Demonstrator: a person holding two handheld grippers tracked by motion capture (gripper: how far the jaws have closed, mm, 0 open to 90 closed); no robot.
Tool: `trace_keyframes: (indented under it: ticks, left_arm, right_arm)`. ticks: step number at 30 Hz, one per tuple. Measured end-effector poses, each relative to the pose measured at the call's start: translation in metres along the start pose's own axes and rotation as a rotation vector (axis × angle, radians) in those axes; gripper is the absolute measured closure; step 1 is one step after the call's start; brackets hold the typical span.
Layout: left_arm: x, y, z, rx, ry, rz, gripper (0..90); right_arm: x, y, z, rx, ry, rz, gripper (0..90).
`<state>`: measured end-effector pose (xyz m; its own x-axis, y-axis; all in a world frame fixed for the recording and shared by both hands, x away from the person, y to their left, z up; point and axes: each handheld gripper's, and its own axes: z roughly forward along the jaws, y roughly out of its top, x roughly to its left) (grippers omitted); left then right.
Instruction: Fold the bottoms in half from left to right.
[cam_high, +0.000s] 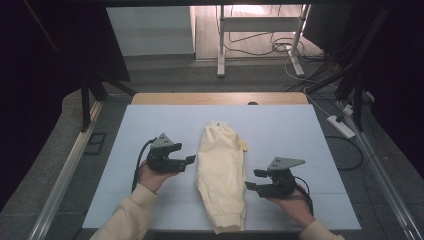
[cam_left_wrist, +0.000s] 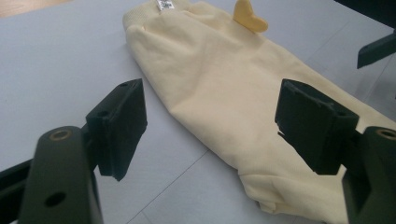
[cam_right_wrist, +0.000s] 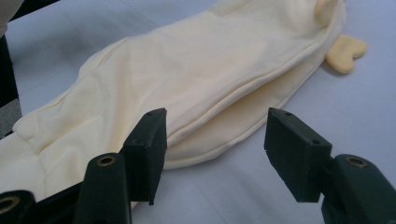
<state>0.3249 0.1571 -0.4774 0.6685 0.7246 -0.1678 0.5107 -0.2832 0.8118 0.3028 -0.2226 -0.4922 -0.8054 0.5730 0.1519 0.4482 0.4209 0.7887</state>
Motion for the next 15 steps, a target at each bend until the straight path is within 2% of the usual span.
trace_keyframes:
  ticks: [8, 15]
  left_arm:
    - [0.000, 0.000, 0.001, -0.001, -0.024, 0.008, 24.5]
    - [0.000, 0.000, 0.003, 0.001, -0.025, 0.010, 24.3]
  right_arm:
    - [-0.012, 0.003, 0.001, -0.042, -0.023, -0.003, 38.5]
    - [-0.017, 0.005, -0.002, -0.057, -0.054, -0.006, 38.2]
